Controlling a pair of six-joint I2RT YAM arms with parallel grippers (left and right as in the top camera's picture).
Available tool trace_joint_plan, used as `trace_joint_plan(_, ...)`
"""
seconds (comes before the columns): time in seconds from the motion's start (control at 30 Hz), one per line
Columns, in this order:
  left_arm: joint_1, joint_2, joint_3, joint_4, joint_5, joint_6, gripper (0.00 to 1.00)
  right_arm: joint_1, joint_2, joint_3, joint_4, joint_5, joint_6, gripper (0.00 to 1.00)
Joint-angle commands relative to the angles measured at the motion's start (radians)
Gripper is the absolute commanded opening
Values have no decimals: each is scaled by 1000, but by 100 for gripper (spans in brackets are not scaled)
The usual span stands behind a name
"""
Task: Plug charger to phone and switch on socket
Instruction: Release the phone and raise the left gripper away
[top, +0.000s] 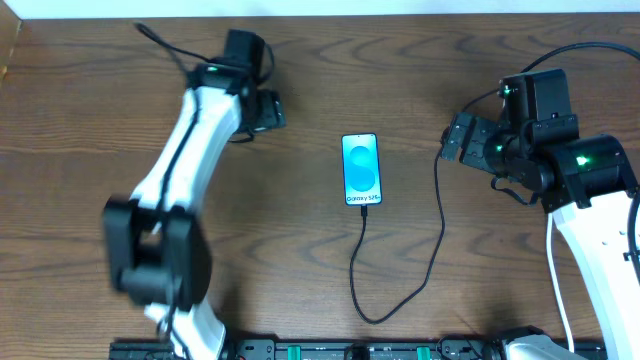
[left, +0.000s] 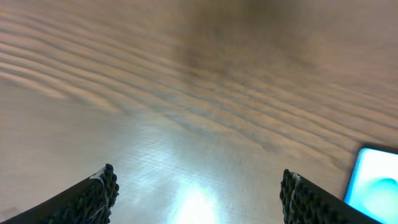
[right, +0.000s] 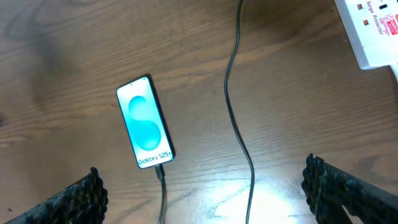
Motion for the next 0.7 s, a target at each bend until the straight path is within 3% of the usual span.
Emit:
trace_joint_plan(0.0,-5,-192,11,-68,-107,100,85,5,-7,-5,-7,-4,-14,99)
trace_joint_plan(0.33,-5,-523,9,-210,-107,104,86,5,-7,-5,-22,47,-14,99)
trace_joint_plan(0.67,-5,-547,9,-254,-106,103,86,5,-7,-5,-33,48,-15,99)
